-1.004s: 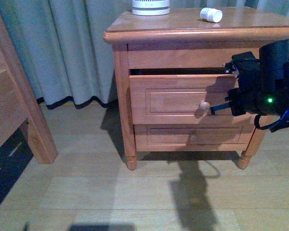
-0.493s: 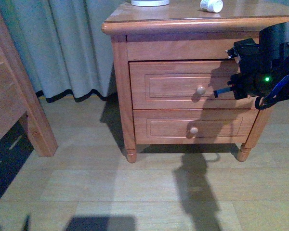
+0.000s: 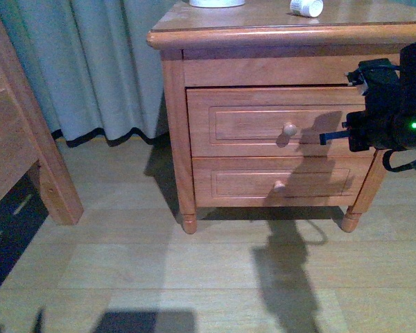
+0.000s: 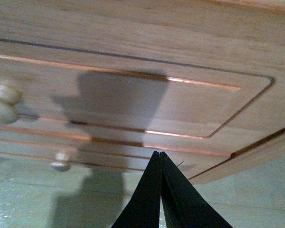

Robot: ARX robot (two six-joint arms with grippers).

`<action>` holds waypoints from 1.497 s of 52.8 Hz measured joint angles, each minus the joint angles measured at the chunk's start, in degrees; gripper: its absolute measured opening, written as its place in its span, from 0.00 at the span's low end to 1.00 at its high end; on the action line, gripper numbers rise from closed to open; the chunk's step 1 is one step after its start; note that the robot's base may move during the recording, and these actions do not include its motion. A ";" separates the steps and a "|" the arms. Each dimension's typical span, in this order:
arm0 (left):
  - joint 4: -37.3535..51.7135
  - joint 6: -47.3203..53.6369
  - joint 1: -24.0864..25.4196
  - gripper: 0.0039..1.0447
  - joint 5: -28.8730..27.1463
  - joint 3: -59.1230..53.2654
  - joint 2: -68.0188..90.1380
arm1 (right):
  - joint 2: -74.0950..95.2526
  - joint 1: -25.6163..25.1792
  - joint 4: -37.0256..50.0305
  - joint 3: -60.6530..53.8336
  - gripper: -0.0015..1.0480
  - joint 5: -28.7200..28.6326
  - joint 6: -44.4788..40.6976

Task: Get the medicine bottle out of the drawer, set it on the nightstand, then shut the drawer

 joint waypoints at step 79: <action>0.00 0.00 0.00 0.94 0.00 0.00 0.00 | -124.85 -0.90 -30.93 -66.60 0.03 -1.68 4.04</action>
